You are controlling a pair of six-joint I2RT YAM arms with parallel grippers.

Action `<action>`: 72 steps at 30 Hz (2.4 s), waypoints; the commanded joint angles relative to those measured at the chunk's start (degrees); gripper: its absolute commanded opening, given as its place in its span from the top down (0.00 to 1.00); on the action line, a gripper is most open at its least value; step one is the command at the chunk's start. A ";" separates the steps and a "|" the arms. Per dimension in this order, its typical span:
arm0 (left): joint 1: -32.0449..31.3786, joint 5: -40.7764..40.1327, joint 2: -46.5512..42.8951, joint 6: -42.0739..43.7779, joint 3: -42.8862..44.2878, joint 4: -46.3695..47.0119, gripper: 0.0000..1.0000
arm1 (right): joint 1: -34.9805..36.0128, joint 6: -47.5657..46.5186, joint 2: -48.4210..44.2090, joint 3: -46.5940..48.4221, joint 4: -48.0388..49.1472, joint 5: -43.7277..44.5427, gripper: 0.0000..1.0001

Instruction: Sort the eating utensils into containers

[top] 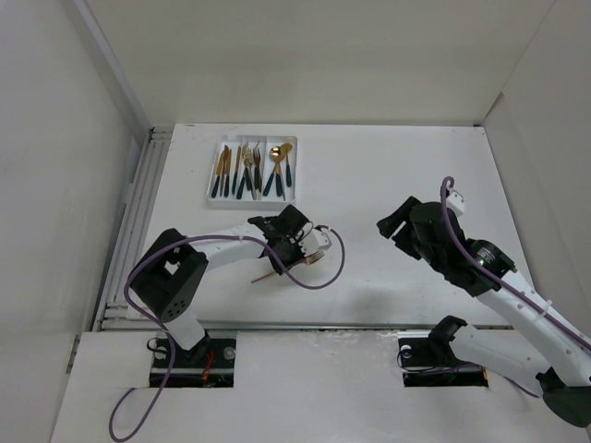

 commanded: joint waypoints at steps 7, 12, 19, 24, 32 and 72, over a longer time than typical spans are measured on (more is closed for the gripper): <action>-0.40 0.85 0.89 -3.55 -1.64 1.61 1.00 | 0.53 0.79 -1.10 0.33 -1.15 1.72 0.31; 0.74 2.26 -4.81 -3.55 -2.77 2.66 1.00 | 0.53 0.79 -1.10 0.85 -1.67 2.25 0.31; 0.74 2.26 -12.90 -3.55 -4.19 4.77 1.00 | 0.53 -0.26 1.36 2.52 -1.15 2.25 0.31; 1.44 2.78 -15.11 -2.93 -1.12 3.02 1.00 | 0.53 -0.79 2.68 5.42 -0.45 3.31 0.31; 12.94 4.19 -11.70 -10.56 16.80 1.78 1.00 | 0.53 -5.08 7.50 10.95 4.38 6.29 0.30; 33.26 -4.77 32.27 -33.08 53.74 0.82 1.00 | -14.41 -16.17 20.62 16.42 11.77 -5.31 0.27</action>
